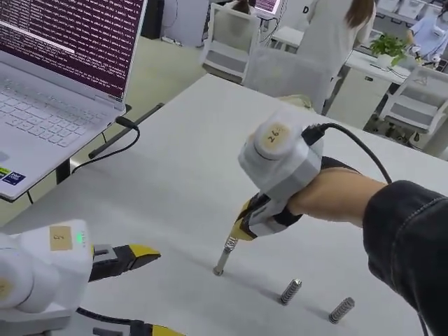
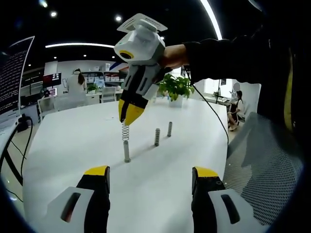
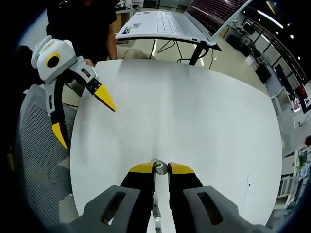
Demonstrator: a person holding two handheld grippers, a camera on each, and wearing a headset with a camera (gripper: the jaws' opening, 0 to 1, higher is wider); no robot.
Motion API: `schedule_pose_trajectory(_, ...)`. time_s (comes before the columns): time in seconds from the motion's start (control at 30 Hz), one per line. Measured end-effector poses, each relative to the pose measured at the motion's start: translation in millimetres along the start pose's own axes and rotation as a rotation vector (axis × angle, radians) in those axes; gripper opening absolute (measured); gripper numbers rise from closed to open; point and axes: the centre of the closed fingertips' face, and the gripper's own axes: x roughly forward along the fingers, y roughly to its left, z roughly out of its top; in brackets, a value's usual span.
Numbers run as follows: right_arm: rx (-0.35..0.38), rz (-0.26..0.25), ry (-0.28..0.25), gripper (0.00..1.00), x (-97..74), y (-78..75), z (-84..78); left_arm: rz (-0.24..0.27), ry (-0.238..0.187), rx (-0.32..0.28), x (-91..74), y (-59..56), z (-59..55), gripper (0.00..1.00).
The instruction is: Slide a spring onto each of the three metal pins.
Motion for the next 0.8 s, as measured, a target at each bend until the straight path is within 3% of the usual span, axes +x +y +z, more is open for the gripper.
schedule_pose_trajectory(0.8, 0.009, 0.013, 0.005, 0.07, 8.5, 2.2, -1.6, -0.006, 0.012, -0.001, -2.7, -1.0, -2.6, 0.63)
